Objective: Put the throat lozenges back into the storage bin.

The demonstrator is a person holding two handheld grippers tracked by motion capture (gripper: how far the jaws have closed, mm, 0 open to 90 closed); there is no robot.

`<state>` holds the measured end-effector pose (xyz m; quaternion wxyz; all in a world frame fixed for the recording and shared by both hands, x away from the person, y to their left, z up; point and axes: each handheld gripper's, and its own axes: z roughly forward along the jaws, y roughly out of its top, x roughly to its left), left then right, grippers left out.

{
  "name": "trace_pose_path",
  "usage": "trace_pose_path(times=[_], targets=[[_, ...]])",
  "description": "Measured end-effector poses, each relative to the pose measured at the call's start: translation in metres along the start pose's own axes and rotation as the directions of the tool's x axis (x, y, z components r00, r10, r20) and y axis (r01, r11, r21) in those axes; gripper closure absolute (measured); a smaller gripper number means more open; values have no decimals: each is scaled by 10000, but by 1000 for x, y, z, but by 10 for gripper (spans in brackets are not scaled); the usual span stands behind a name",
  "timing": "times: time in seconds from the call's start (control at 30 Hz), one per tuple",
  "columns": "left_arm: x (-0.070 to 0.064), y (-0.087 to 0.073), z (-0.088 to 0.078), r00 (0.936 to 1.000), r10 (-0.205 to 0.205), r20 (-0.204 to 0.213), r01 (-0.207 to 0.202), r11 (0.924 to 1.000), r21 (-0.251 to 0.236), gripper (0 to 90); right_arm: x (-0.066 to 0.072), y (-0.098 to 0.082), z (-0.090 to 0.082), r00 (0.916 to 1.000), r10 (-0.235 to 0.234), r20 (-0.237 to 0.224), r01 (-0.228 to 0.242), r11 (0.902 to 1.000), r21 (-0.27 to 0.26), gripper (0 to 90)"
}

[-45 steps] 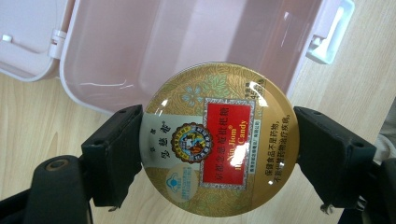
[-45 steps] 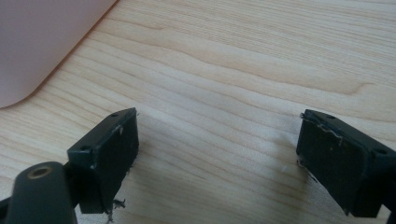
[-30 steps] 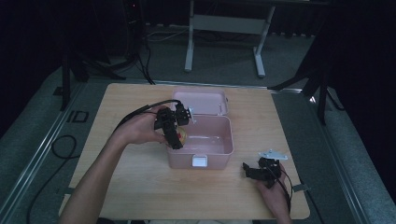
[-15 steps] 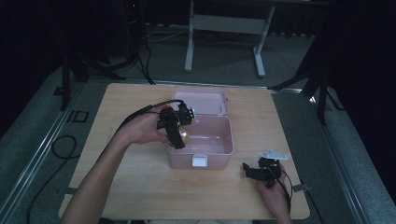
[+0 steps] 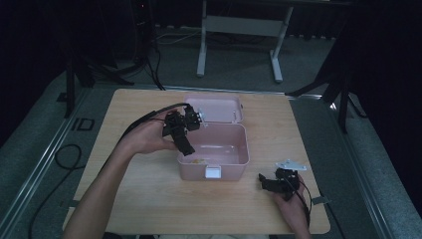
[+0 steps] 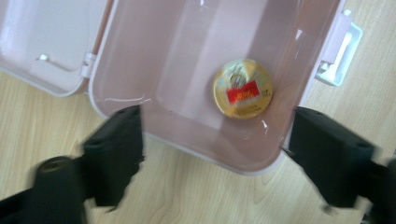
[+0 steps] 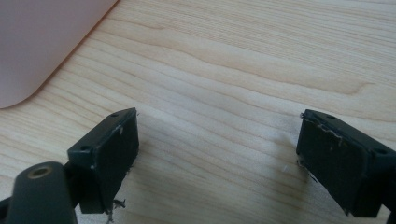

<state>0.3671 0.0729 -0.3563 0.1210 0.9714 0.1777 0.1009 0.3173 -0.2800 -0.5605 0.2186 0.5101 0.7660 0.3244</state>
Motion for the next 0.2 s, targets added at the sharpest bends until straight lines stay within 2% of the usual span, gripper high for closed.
trace_pose_path(times=[0.2], targets=[[-3, -18, -5, 9991, -277, -316, 277, 9996, -28, 236, 0, 0, 0, 10000, 1, -1, -1, 10000, 4, 128]])
